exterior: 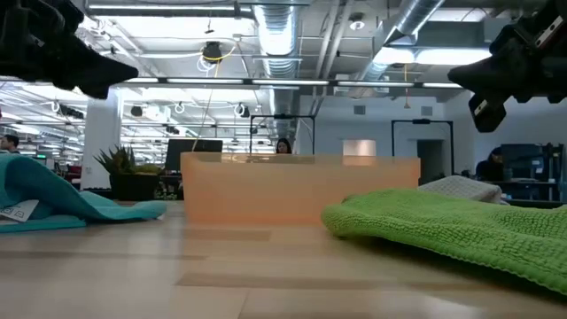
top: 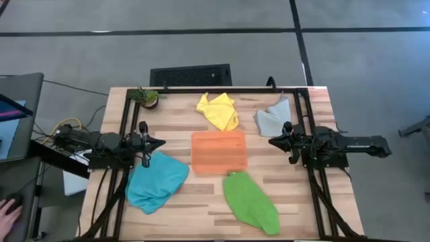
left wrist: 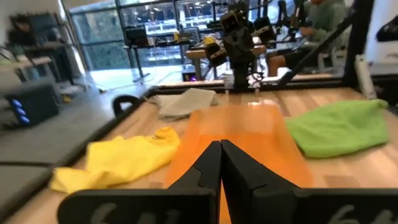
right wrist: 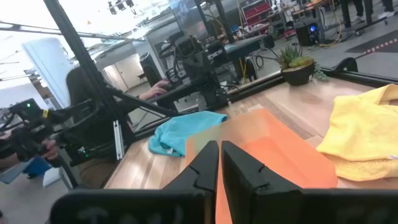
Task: Sort microfiber towel by color & place in baskets
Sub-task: Fold the yellow towel
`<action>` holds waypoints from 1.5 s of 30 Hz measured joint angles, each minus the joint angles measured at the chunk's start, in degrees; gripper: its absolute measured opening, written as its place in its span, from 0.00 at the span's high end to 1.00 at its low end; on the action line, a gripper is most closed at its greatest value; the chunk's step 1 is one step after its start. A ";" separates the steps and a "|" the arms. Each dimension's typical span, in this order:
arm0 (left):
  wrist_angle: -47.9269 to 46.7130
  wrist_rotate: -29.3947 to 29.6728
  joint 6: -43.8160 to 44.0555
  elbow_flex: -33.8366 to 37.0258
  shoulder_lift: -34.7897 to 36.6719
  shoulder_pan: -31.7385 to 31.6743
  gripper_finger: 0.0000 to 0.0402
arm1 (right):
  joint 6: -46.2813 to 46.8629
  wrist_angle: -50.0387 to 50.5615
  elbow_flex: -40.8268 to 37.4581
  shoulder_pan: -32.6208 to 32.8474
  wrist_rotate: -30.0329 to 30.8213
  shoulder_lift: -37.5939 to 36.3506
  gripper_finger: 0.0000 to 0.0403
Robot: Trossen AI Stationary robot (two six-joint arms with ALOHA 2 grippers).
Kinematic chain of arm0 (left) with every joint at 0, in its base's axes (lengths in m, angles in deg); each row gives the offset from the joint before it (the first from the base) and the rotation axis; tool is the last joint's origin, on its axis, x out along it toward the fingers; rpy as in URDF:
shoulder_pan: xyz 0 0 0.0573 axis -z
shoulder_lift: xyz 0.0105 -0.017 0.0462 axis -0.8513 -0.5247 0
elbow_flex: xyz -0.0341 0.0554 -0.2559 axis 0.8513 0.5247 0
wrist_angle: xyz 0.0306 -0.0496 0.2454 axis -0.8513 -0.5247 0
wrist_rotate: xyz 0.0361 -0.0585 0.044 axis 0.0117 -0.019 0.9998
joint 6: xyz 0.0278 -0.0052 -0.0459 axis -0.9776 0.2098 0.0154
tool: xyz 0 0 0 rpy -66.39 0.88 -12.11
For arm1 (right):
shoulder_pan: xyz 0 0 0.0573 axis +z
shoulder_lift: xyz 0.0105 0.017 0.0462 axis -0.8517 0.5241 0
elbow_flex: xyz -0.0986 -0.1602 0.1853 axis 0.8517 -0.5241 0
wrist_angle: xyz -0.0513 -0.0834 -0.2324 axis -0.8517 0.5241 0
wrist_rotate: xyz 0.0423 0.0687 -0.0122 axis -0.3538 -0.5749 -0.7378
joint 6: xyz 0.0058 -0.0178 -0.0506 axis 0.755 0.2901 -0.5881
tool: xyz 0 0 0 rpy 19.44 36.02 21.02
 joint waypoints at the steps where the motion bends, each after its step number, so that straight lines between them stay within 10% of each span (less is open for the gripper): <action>1: 0.21 1.07 -1.17 -0.99 -0.29 0.01 1.00 | 0.00 0.00 0.00 0.00 0.00 -0.01 0.89; 16: -15.75 17.32 12.47 -25.45 -27.35 -1.01 1.00 | -7.63 0.00 -0.01 -0.06 0.12 0.00 0.89; 28: -44.12 5.06 43.93 -49.74 -51.69 -15.43 1.00 | -11.24 -3.15 -0.02 -0.28 0.81 -0.01 0.89; 36: -43.39 3.68 42.81 -53.64 -57.64 -19.79 1.00 | -10.07 -16.50 0.71 -0.48 5.38 -0.04 0.91; 45: -37.50 -3.02 39.01 -53.79 -60.00 -25.87 1.00 | -6.85 8.37 17.61 -0.62 16.58 10.85 0.98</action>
